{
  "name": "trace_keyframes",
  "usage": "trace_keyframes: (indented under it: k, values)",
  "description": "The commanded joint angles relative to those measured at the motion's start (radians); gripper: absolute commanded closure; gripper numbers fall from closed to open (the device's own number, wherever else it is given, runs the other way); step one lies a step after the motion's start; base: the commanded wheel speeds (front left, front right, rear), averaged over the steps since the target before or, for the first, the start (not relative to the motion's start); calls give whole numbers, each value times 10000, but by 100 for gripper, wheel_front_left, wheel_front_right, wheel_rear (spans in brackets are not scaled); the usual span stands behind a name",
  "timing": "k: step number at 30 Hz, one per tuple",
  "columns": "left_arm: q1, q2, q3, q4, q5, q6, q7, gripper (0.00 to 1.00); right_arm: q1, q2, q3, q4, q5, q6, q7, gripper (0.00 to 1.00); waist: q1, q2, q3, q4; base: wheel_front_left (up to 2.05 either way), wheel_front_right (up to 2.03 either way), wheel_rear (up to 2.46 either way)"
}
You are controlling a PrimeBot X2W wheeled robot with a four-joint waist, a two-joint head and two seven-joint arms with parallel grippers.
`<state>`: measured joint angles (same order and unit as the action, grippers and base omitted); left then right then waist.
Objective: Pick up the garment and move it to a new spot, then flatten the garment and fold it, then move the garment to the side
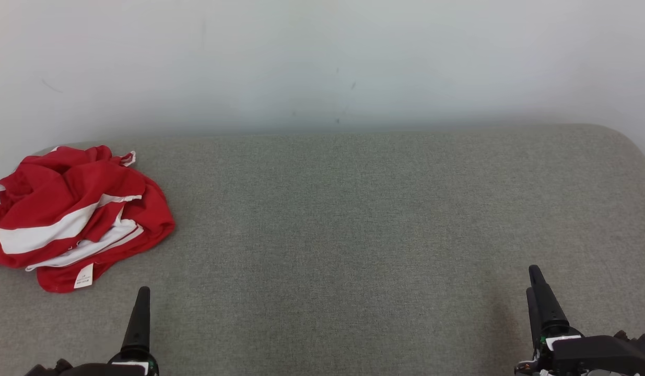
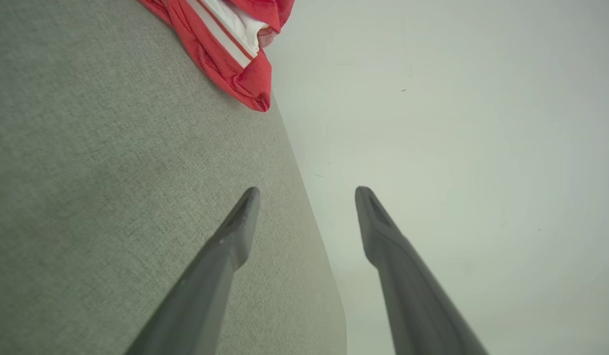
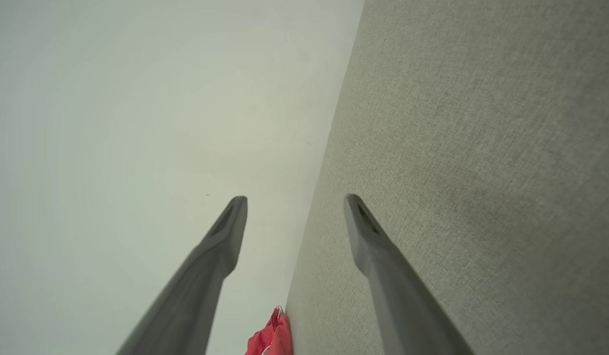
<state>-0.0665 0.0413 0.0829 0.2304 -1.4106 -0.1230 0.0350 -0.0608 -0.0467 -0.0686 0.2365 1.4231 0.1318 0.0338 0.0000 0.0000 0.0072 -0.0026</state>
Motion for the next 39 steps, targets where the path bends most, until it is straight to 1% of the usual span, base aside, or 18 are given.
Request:
trace_keyframes:
  k: [1, 2, 3, 12, 23, 39]
  values:
    - [-162, 57, -49, -314, 709, 68, -145, 0, -156, -28, 92, -296, -664, -3, -149, 0, 0, 0, 6, -5, 0, 0, 0]
    - [-162, 57, -49, -314, 709, 68, -145, 0, -156, -28, 92, -296, -664, -3, -149, 0, 0, 0, 6, -5, 0, 0, 0]
    - [-159, 58, -67, -353, 936, 91, -191, 0, -152, -28, 115, -334, -883, -3, -194, 0, 0, 0, 8, -7, 0, 0, 0]
    - [-43, 87, -209, -610, 3211, 330, -559, 0, -114, -31, 365, -689, -2853, -5, -561, 0, 0, 0, 11, -25, 0, 0, 0]
    - [165, 232, -610, -873, 5510, 406, -964, 0, 75, -117, 699, -742, -5065, -7, -966, 0, 0, 0, -23, -9, 0, 0, 0]
    - [320, 414, -874, -1021, 7661, 588, -1481, 0, 171, -138, 1043, -606, -7521, -9, -1478, 0, 0, 0, -29, 5, 0, 0, 0]
